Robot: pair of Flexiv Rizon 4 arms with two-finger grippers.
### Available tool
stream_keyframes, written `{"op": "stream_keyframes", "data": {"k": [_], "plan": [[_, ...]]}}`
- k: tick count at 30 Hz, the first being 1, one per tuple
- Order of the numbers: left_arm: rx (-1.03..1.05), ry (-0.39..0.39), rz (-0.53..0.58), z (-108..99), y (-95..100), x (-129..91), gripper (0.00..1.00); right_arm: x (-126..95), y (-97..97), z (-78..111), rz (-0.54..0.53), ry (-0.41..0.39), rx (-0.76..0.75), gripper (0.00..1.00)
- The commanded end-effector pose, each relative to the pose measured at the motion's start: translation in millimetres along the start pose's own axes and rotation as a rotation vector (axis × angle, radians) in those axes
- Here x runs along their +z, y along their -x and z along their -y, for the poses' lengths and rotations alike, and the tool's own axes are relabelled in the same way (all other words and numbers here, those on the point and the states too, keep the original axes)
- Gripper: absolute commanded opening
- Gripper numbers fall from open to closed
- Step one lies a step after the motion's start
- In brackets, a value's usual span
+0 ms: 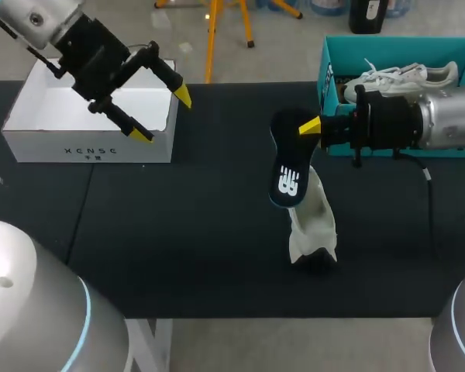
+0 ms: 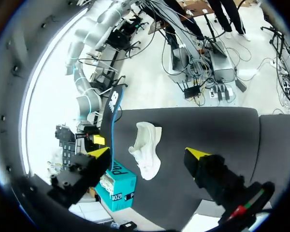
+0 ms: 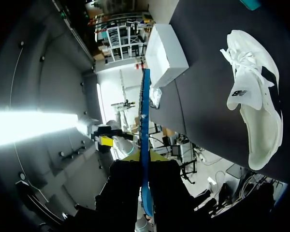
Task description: Take the shoe out of the shoebox, open the shoe tongue, remove and reinsert the insole, then place the shoe into the shoebox
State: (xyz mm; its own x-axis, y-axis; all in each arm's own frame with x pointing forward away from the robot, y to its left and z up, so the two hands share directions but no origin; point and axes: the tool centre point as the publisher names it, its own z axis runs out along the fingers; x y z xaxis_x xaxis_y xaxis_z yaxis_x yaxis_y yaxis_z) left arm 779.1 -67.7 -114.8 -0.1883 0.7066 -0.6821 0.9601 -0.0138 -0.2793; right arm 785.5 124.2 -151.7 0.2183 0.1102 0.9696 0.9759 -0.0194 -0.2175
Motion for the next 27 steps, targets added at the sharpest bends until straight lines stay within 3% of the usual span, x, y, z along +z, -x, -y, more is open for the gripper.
{"op": "stream_keyframes", "data": {"k": [1,16,17,18,23,27], "plan": [[0.002,-0.135,0.346,-13,4.3,25,1.0,1,-0.3,0.8,0.003,0.001,0.001,0.0],[0.002,-0.135,0.346,-13,4.3,25,1.0,1,-0.3,0.8,0.003,0.001,0.001,0.0],[0.024,-0.142,0.378,-11,2.4,26,1.0,1,-0.3,0.8,0.003,0.001,0.001,0.0],[0.053,-0.096,0.422,-8,-2.8,28,1.0,1,-0.3,0.8,0.003,0.001,0.001,0.0],[0.094,-0.121,0.649,1,-13.7,37,1.0,1,-0.3,0.8,0.003,0.001,0.001,0.0],[0.122,-0.112,0.708,7,-11.5,50,1.0,1,-0.3,0.8,0.003,0.001,0.001,0.0]]}}
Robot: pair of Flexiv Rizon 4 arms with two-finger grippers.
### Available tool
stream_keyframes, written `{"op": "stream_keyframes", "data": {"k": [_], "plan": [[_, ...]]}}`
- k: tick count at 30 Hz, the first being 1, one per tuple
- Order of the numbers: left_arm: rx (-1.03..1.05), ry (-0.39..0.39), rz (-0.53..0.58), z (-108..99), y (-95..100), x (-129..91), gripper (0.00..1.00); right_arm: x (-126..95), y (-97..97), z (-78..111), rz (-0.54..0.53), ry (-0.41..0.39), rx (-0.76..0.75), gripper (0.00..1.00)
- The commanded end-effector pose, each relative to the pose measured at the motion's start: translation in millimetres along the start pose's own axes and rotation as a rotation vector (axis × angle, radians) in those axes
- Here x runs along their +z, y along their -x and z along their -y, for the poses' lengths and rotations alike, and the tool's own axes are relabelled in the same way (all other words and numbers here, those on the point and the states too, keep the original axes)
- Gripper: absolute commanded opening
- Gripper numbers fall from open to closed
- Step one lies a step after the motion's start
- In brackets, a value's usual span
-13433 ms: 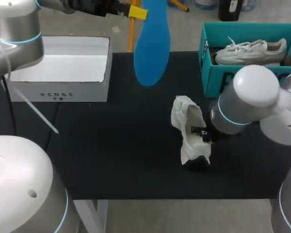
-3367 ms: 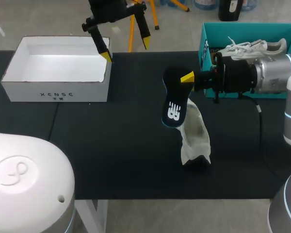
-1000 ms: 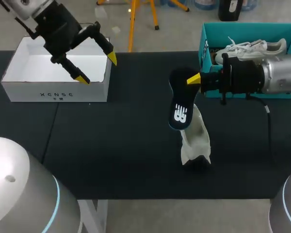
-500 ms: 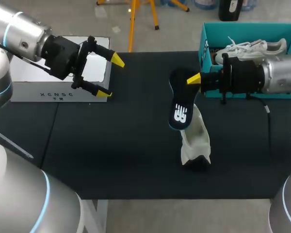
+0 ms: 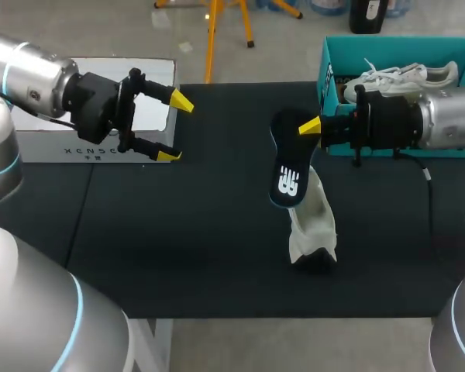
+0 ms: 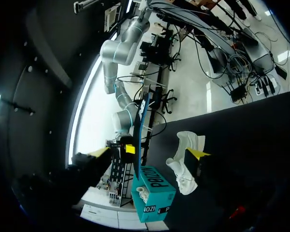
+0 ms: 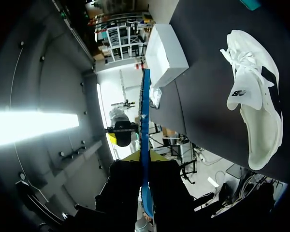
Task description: Take the shoe out of the shoebox, open the shoe tongue, remove and reinsert the insole, then place the shoe into the shoebox
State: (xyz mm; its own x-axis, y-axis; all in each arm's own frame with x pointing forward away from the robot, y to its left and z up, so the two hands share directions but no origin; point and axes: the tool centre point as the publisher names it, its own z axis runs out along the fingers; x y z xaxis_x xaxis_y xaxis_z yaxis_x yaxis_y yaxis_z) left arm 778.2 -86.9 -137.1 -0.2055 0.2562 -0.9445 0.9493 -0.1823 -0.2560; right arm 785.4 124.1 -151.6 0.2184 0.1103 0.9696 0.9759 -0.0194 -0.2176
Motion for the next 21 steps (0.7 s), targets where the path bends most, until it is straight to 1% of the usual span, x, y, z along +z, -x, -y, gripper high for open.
{"op": "stream_keyframes", "data": {"k": [1,3,5,8,13,15,17,21], "plan": [[0.057,0.021,0.179,12,-18.9,21,1.0,1,-0.3,0.8,0.003,0.001,0.001,0.0],[0.072,0.056,0.176,9,-17.7,30,1.0,1,-0.3,0.8,0.003,0.001,0.001,0.0],[0.108,0.073,0.166,5,-13.2,39,1.0,1,-0.3,0.8,0.003,0.001,0.001,0.0],[0.127,0.074,0.162,0,-4.4,54,1.0,1,-0.3,0.8,0.003,0.001,0.001,0.0],[0.159,0.107,0.133,-8,3.8,75,1.0,1,-0.3,0.8,0.003,0.001,0.001,0.0],[0.16,0.099,0.136,-10,5.3,84,1.0,1,-0.3,0.8,0.003,0.001,0.001,0.0],[0.171,0.11,0.126,-12,4.2,95,1.0,1,-0.3,0.8,0.003,0.001,0.001,0.0],[0.193,0.111,0.172,-15,2.5,112,1.0,1,-0.3,0.8,0.003,0.001,0.001,0.0]]}}
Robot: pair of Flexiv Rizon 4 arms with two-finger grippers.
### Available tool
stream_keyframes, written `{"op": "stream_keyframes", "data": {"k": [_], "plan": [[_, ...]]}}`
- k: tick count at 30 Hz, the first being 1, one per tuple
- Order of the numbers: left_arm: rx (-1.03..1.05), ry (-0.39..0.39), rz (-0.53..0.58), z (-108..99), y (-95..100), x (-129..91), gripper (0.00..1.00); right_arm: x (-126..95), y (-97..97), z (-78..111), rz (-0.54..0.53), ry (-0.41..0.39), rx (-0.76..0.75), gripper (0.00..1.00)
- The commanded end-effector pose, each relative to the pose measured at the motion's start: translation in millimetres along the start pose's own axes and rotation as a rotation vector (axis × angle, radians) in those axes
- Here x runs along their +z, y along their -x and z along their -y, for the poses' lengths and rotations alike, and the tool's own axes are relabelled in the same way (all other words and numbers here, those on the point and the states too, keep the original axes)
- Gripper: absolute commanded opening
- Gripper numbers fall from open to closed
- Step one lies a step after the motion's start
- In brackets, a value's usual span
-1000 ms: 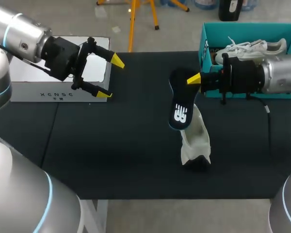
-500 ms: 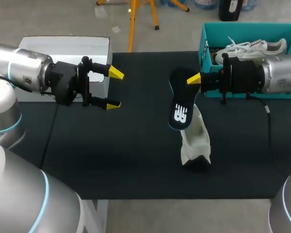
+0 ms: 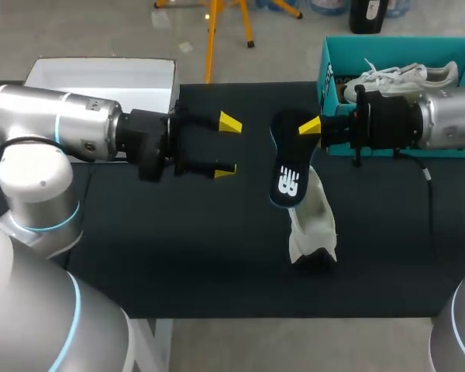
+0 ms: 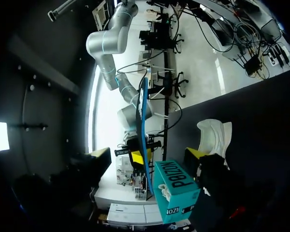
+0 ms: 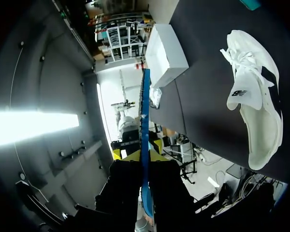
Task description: Take the shoe out of the shoebox, open the shoe tongue, remove and reinsert the insole, then place the shoe into the shoebox
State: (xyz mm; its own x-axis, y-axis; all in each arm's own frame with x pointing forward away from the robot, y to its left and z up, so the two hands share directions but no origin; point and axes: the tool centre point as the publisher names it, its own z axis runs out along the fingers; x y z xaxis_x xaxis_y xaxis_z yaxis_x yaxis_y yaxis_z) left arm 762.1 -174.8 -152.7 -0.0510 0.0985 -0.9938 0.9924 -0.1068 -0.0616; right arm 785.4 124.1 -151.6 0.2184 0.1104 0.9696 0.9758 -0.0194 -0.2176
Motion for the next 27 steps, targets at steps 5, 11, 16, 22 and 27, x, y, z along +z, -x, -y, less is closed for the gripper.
{"op": "stream_keyframes", "data": {"k": [5,11,16,22,27], "plan": [[0.032,0.025,0.041,-12,-9.1,41,1.0,1,-0.3,0.8,0.003,0.001,0.001,0.0],[0.052,0.029,0.028,-19,-8.1,65,1.0,1,-0.3,0.8,0.003,0.001,0.001,0.0],[0.065,0.051,0.027,-26,-4.5,78,1.0,1,-0.3,0.8,0.003,0.001,0.001,0.0],[0.069,0.057,0.026,-28,-1.7,80,1.0,1,-0.3,0.8,0.003,0.001,0.001,0.0],[0.063,0.078,0.021,-31,-3.3,78,0.49,1,-0.3,0.8,0.003,0.001,0.001,0.0]]}}
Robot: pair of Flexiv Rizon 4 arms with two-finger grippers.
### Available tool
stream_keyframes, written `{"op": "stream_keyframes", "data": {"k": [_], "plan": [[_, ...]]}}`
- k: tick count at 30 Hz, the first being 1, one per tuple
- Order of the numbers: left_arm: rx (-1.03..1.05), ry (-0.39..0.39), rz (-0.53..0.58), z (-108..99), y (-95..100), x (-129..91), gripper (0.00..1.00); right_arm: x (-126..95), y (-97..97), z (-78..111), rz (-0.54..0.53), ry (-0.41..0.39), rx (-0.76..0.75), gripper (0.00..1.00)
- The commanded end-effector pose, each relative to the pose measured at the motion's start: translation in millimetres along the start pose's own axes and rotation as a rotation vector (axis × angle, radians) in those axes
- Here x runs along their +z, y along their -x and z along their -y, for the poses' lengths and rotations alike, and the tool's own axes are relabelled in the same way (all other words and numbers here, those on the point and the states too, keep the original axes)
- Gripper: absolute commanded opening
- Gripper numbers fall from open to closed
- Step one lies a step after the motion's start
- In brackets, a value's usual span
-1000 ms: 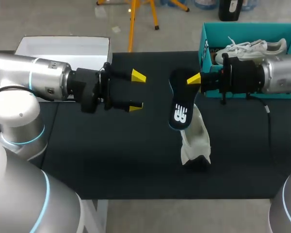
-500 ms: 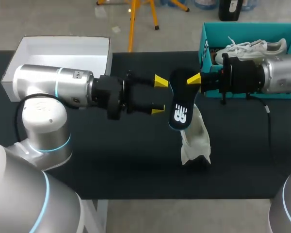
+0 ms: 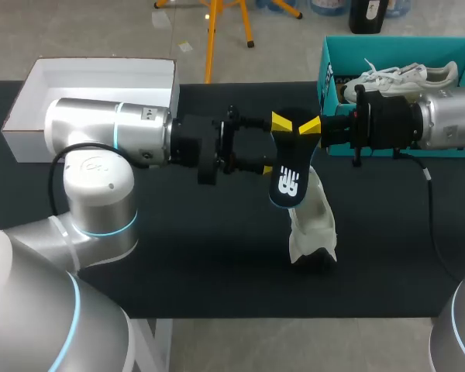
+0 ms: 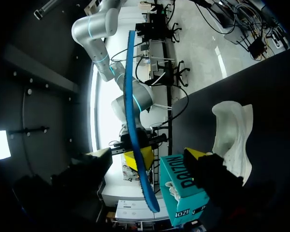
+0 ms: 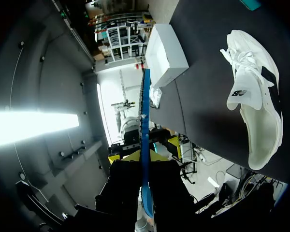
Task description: Take the shoe out of the shoebox, open the shoe tongue, remove and reinsert the insole, then place the shoe into the shoebox
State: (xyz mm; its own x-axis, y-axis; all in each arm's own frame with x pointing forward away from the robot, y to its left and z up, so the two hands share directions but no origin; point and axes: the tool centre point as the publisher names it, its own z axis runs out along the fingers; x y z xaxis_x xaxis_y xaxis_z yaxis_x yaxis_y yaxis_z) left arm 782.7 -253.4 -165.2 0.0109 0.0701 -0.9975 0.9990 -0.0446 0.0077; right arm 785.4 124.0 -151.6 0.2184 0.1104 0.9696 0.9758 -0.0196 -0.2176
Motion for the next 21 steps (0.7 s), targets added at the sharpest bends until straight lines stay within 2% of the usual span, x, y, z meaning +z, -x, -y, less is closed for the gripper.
{"op": "stream_keyframes", "data": {"k": [1,5,6,7,10,13,14,16,19,20,21], "plan": [[-0.001,0.011,-0.004,-1.4,0.1,1.8,0.41,0.7,-0.3,0.8,0.003,0.001,0.001,0.0],[0.009,0.033,-0.006,-5.3,1.1,1.5,0.22,0.7,-0.3,0.8,0.003,0.001,0.001,0.0],[0.013,0.036,-0.007,-5.8,1.5,1.4,0.1,0.7,-0.3,0.8,0.003,0.001,0.001,0.0],[0.013,0.035,-0.006,-6.1,2.0,1.5,0.07,0.7,-0.3,0.8,0.003,0.001,0.001,0.0],[0.022,0.037,0.003,-5.9,3.5,2.6,0.1,0.7,-0.3,0.8,0.003,0.001,0.001,0.0],[0.024,0.036,0.007,-4.9,4.2,4.5,0.23,0.7,-0.3,0.8,0.003,0.001,0.001,0.0],[0.021,0.034,0.012,-4.5,4.5,5.3,0.24,0.7,-0.3,0.8,0.003,0.001,0.001,0.0],[0.022,0.034,0.012,-2.9,5.5,6.7,0.18,0.7,-0.3,0.8,0.003,0.001,0.001,0.0],[0.021,0.029,0.014,-0.1,6.2,5.9,0.15,0.7,-0.3,0.8,0.003,0.001,0.001,0.0],[0.019,0.028,0.014,0.2,5.8,5.1,0.0,0.7,-0.3,0.8,0.003,0.001,0.001,0.0],[0.014,0.027,0.016,0.3,5.6,4.4,0.0,0.7,-0.3,0.8,0.003,0.001,0.001,0.0]]}}
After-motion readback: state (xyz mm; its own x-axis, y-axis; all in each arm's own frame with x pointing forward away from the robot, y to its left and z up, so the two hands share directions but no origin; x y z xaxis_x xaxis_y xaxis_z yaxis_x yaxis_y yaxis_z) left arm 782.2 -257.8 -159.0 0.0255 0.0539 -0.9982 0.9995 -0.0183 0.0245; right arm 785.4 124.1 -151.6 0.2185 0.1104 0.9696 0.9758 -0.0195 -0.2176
